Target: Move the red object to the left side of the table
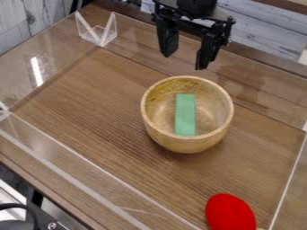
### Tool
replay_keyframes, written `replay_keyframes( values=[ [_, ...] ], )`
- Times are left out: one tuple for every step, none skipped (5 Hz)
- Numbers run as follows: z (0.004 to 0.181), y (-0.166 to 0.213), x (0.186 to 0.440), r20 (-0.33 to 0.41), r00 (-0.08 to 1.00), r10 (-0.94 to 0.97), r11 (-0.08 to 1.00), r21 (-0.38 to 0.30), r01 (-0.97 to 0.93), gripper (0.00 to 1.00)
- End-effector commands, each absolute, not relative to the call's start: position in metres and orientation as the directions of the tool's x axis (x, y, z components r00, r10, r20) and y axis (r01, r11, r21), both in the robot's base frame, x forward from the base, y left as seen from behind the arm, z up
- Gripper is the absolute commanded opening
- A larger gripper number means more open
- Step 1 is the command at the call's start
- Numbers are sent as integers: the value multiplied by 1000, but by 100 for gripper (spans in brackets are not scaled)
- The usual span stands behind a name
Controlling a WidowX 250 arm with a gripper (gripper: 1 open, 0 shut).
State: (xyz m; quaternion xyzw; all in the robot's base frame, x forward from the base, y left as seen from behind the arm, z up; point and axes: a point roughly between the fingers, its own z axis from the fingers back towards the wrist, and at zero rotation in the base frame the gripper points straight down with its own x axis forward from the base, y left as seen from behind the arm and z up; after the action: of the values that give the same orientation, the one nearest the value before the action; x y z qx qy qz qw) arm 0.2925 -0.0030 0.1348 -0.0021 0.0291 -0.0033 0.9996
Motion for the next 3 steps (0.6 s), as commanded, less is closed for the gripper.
replay_keyframes(
  values=[
    [130,-6,274,-92,996,-10,1000,-12,9,100],
    [126,-28,248,-112,981,-158,987,-25,156,100],
    [128,-42,231,-111,958,-263,965,-31,262,100]
  ],
)
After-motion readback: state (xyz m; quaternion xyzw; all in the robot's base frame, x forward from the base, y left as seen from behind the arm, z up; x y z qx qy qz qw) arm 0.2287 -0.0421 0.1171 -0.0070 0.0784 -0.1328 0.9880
